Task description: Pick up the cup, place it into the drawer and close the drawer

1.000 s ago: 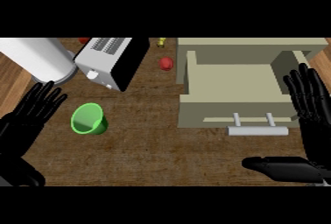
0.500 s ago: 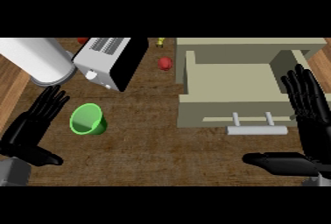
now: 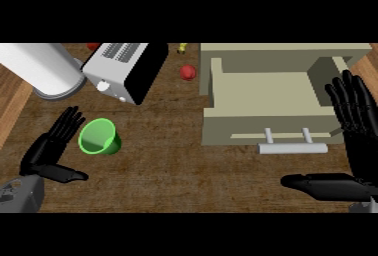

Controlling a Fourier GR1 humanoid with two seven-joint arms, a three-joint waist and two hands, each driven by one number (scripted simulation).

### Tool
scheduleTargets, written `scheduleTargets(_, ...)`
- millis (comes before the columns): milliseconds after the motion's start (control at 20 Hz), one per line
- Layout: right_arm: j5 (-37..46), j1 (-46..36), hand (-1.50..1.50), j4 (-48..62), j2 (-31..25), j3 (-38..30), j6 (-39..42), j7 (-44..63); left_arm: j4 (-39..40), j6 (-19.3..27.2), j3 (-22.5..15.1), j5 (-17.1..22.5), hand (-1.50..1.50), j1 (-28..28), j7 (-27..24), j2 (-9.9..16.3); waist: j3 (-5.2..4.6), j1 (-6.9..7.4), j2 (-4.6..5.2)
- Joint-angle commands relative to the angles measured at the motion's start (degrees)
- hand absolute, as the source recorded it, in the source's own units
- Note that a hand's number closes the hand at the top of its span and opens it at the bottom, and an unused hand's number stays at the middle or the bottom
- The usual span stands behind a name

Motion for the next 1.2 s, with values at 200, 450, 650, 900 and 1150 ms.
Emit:
scheduleTargets(200, 2.1, -1.9, -1.5, 1.4, 1.9, 1.8, -1.1, 0.3, 17.6, -1.5, 0.1, -4.0, -1.5, -6.7, -15.2, 1.8, -0.1, -0.39, 0.26)
scheduleTargets(450, 0.9, -1.3, -1.5, 1.1, 1.2, 0.9, 0.3, -0.6, 22.4, 0.3, 0.1, -4.7, -1.5, -9.4, -17.2, 1.3, -0.22, -1.35, 0.63)
scheduleTargets(650, -0.1, -2.2, -1.5, 1.2, 0.6, 0.8, 1.3, 0.3, 24.1, 0.5, -0.6, -5.4, -1.5, -7.7, -20.8, 0.8, -0.29, -1.33, 0.76)
scheduleTargets(900, 0.6, -1.3, -1.5, -0.3, 1.9, 1.9, 0.5, 0.6, 24.8, 2.3, -2.1, -7.1, -1.5, -8.4, -23.2, -1.2, -0.31, -1.53, 0.72)
scheduleTargets(1150, 1.0, -0.7, -1.5, 1.1, 2.3, 1.9, 0.6, -0.9, 26.4, -0.7, -0.6, -5.6, -1.5, -12.1, -21.4, 1.1, -0.26, -1.39, 0.7)
